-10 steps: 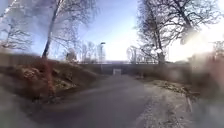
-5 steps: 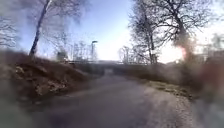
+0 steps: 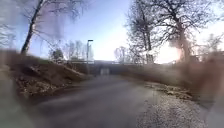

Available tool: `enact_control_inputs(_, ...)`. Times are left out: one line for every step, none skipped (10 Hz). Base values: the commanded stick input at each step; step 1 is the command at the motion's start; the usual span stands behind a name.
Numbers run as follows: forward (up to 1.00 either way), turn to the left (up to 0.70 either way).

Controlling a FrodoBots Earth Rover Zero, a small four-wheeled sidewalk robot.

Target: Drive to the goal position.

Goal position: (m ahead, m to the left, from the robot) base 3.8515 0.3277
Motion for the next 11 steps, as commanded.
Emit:
enact_control_inputs(0.85,0.0)
enact_control_inputs(0.85,0.0)
enact_control_inputs(0.85,0.0)
enact_control_inputs(0.85,0.0)
enact_control_inputs(0.85,0.0)
enact_control_inputs(0.85,0.0)
enact_control_inputs(0.85,0.0)
enact_control_inputs(0.85,0.0)
enact_control_inputs(0.85,0.0)
enact_control_inputs(0.85,0.0)
enact_control_inputs(0.85,0.0)
